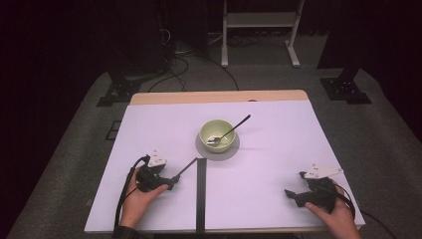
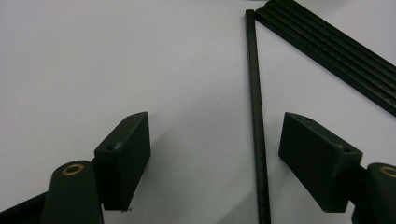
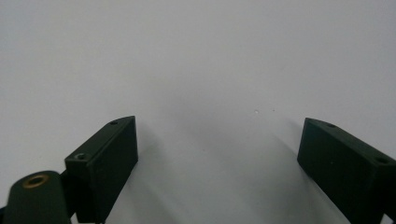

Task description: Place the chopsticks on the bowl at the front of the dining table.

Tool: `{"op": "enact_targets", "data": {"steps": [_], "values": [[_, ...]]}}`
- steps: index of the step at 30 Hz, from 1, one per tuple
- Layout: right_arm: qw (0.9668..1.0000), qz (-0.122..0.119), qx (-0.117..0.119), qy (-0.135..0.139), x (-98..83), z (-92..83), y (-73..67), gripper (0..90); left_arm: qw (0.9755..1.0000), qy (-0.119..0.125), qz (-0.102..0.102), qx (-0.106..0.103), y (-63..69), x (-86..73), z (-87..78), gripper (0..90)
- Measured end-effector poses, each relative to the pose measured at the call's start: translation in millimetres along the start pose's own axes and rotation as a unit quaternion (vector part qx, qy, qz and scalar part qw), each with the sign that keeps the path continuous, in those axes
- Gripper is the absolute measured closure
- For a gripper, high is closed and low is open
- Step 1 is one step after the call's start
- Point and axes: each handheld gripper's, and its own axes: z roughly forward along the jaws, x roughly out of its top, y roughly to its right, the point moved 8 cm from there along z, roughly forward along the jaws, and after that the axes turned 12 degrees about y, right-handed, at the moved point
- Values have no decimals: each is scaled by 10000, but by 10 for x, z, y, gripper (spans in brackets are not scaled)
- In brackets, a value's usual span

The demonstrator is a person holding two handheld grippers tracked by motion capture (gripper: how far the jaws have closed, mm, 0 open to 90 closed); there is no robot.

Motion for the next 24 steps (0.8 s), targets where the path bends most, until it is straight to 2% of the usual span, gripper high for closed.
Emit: {"op": "enact_targets", "data": {"steps": [5, 9, 14, 24], "values": [[10000, -2, 2, 1, 0, 0, 0, 105, 10000, 26, 7, -58, 3, 6, -4, 269], [10000, -4, 2, 2, 0, 1, 1, 105, 9999, 89, 39, -95, 42, 24, -1, 372], [10000, -1, 2, 1, 0, 1, 0, 105, 9998, 142, 37, -135, 72, 32, 2, 433], [10000, -1, 2, 1, 0, 1, 0, 105, 9998, 73, -55, -176, 125, 32, -38, 614]]}}
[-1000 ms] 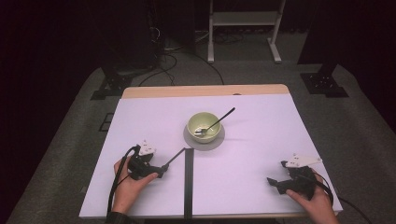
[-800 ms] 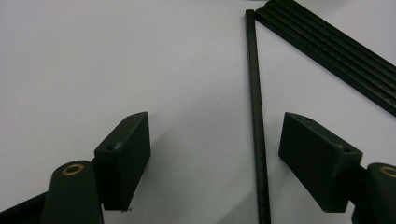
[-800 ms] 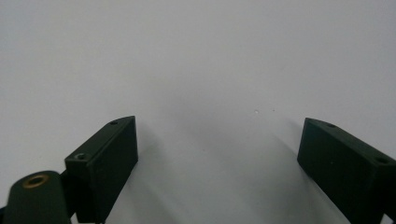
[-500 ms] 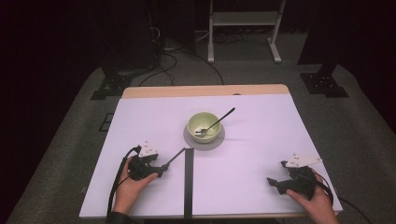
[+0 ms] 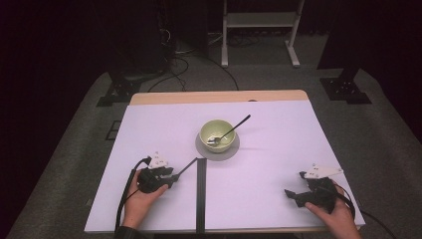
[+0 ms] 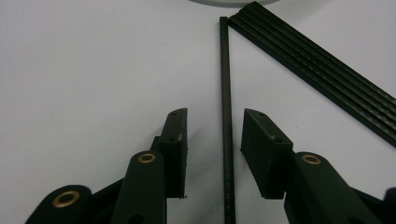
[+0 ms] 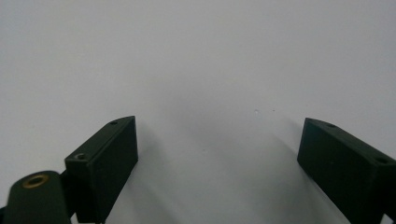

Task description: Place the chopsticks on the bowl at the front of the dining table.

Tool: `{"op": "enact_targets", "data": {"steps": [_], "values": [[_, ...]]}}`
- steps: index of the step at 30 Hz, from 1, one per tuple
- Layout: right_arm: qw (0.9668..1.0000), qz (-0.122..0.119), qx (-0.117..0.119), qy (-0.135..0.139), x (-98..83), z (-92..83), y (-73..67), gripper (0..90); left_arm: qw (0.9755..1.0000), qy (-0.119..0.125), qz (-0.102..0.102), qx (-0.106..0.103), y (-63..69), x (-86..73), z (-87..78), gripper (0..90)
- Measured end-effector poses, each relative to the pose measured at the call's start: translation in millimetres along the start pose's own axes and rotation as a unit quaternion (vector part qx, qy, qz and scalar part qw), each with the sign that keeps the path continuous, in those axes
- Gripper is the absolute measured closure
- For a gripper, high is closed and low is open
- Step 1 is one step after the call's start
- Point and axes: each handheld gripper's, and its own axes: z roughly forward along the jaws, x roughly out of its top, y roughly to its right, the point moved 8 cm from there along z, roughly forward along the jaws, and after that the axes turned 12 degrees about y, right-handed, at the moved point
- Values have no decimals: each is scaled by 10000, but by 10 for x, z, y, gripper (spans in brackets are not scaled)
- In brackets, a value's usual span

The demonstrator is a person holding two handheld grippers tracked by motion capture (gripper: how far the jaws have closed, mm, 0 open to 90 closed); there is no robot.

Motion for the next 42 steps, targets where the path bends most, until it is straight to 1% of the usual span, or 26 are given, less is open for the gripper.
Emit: {"op": "enact_targets", "data": {"steps": [5, 8, 15, 19, 23, 25, 32, 38, 42], "values": [[10000, 0, -1, 0, 0, 0, 0, 105, 10000, -17, -32, -1, 13, -2, -11, 694], [10000, -1, 0, 0, 0, 0, 0, 105, 10000, 28, -61, 18, 18, -11, -17, 705], [10000, 0, 0, -1, 0, 0, 0, 105, 9999, 35, -102, 64, 18, -26, -38, 802], [10000, 0, 0, 0, 0, 0, 0, 105, 9999, 13, -149, 51, 22, -29, -40, 853], [10000, -1, 0, -1, 0, 0, 0, 105, 9998, 7, -192, 38, 16, -31, -39, 857], [10000, -1, 0, -1, 0, 0, 0, 105, 9996, 31, -273, 64, 17, -35, -40, 858], [10000, -2, 0, 1, 0, 0, 0, 105, 9997, -48, -185, 134, 23, -22, -34, 865], [10000, 0, 0, 0, 0, 0, 0, 105, 9993, -75, -345, 88, 13, -15, -36, 866], [10000, -8, -3, 2, 0, -1, 0, 105, 9992, -116, -366, 80, 18, -1, -33, 865]]}}
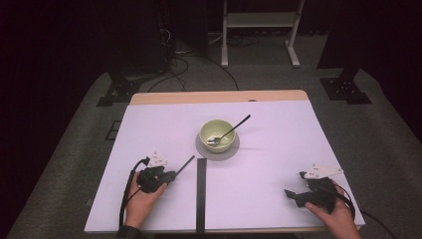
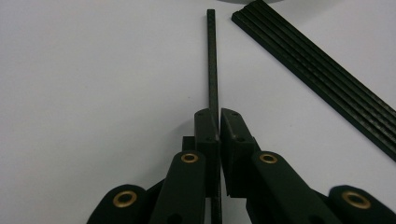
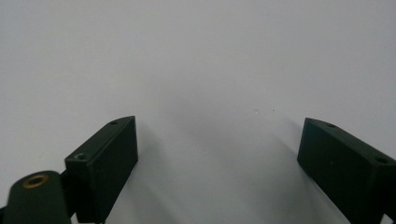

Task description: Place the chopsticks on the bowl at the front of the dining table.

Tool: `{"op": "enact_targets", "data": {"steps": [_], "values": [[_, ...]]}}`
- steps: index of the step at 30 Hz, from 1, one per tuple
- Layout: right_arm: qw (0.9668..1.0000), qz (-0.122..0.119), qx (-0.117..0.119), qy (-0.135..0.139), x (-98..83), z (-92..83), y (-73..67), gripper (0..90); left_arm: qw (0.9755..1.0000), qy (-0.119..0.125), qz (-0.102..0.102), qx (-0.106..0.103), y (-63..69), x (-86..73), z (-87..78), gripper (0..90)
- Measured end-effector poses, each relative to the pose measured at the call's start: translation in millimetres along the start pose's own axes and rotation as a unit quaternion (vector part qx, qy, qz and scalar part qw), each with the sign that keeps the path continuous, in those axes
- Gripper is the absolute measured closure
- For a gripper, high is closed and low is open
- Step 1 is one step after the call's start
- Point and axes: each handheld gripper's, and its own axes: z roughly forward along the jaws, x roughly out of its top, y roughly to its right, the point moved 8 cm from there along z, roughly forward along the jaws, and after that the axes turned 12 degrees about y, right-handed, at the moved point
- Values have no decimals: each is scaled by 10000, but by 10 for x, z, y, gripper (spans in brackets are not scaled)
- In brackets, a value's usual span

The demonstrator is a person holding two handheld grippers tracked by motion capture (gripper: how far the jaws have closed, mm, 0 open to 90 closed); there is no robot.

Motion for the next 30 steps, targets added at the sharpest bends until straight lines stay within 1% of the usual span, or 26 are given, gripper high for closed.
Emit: {"op": "enact_targets", "data": {"steps": [7, 8, 12, 15, 20, 30], "values": [[10000, -1, 2, 0, 0, 0, 0, 105, 10000, 49, -69, -18, -4, 47, -49, 865], [10000, 1, 1, -1, 0, 0, 0, 105, 9999, 66, -114, -25, -2, 54, -57, 865], [10000, 1, 1, -1, 0, 0, 0, 105, 9997, 123, -184, -43, -5, 87, -85, 865], [10000, 2, 1, -1, 0, 0, 0, 105, 9998, 125, -167, -39, -7, 113, -111, 865], [10000, 3, 1, -1, 0, 0, 0, 105, 9996, 136, -254, -84, 3, 160, -142, 865], [10000, 2, 1, -1, 0, 0, 0, 105, 9992, 226, -301, -117, 25, 287, -181, 865]]}}
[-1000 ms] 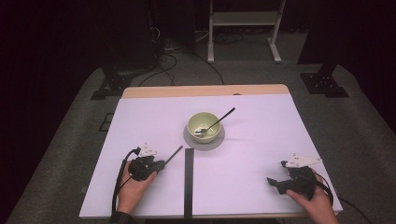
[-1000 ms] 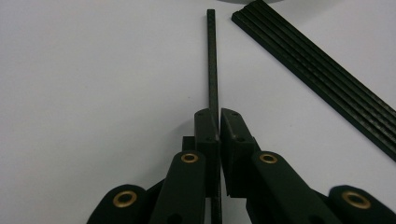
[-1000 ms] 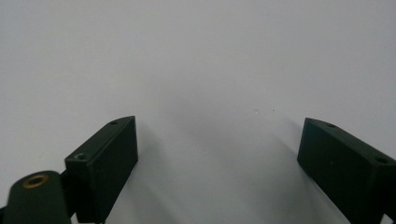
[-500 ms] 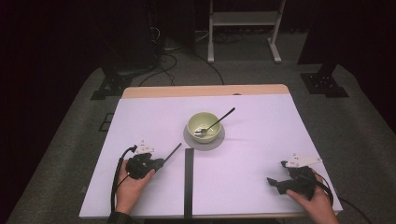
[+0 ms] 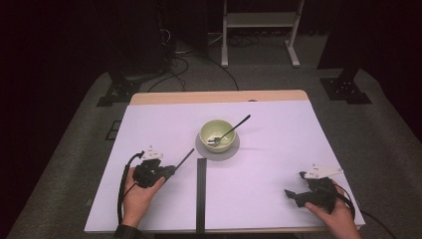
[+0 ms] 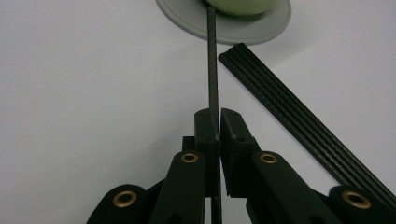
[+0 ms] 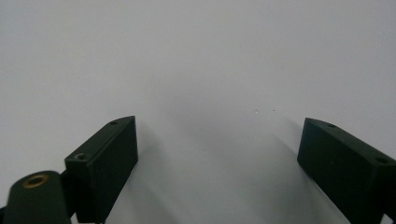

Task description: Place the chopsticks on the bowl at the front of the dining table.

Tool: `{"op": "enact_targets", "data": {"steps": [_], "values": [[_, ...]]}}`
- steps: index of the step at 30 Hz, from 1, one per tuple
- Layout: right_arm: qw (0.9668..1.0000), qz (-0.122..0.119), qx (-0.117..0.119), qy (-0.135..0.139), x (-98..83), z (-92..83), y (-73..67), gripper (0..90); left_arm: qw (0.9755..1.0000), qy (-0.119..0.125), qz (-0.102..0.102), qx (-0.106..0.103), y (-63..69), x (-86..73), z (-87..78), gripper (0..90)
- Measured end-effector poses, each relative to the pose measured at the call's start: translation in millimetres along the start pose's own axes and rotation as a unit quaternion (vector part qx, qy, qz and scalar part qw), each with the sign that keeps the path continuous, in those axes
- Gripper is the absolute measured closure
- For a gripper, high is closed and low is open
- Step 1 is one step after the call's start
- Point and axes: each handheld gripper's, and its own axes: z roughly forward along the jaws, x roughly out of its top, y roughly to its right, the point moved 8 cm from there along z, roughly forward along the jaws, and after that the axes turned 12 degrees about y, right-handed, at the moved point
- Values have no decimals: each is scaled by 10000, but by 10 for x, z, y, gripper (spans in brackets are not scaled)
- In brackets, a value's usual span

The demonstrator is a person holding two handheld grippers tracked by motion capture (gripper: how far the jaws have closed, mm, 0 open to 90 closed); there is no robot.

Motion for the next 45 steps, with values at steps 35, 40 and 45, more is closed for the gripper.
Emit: {"op": "enact_targets", "data": {"steps": [35, 40, 45], "values": [[10000, 1, -3, 2, 0, 0, 0, 105, 9999, 36, -128, -67, 79, 396, -17, 865], [10000, 2, -2, 1, 0, 0, 0, 105, 9998, 49, -147, -90, 98, 457, 13, 865], [10000, 1, -2, 2, 0, 0, 0, 105, 9998, 44, -181, -74, 97, 505, 40, 865]]}}
